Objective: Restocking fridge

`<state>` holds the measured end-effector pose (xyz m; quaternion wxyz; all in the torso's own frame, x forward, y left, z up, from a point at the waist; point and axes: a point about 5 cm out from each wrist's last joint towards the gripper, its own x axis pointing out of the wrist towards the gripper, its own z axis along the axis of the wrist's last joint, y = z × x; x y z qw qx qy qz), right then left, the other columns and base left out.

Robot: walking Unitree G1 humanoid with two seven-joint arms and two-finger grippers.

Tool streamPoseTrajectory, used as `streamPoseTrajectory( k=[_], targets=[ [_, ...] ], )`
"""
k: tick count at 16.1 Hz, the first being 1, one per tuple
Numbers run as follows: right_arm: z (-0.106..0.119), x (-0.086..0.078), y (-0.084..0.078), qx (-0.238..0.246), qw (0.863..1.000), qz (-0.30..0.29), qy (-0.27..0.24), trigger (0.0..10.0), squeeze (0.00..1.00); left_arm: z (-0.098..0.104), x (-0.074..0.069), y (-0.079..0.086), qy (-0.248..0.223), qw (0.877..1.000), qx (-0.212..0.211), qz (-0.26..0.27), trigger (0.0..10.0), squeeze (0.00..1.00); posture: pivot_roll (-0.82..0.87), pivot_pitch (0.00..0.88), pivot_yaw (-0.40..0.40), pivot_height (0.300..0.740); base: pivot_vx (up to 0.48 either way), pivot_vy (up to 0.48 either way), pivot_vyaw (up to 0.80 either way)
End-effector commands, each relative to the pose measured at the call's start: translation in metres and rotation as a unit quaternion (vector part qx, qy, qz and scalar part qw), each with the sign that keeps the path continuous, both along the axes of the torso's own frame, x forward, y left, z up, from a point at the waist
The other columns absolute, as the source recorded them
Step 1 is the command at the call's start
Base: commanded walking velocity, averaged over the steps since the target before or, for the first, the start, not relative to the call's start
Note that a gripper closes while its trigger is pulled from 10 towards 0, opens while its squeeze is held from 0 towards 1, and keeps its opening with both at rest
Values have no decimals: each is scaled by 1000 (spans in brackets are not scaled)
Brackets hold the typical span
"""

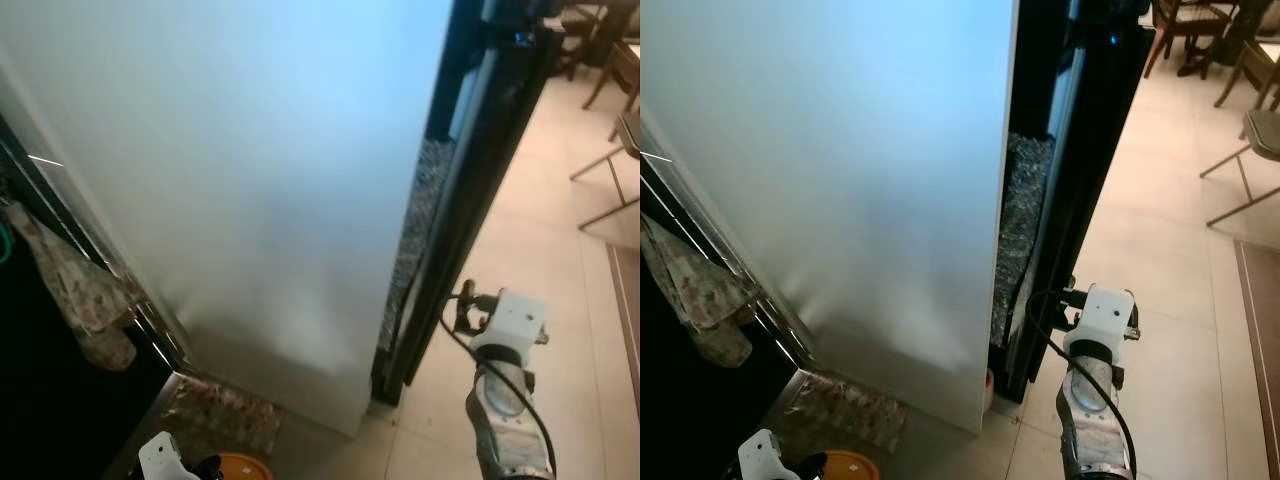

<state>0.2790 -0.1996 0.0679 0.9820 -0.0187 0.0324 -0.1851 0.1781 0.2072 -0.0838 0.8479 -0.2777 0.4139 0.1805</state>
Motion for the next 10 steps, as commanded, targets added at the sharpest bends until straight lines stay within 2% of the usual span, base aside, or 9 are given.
streamPoseTrajectory(
  k=[1,6,10],
  targets=[
    [-2,-1,2,3,1000,7,7,10000,0,0,-1,2,-2,1000,3,2,10000,0,-39,0,51,740,289,0,0],
    [-3,-9,-5,6,1000,-19,6,10000,0,0,1,-1,-2,1000,5,-10,10000,0,-53,17,71,740,280,0,0],
    [-5,-13,2,19,1000,-1,1,10000,0,0,0,0,2,1000,6,-2,10000,0,-48,31,72,740,0,0,0]
  ],
)
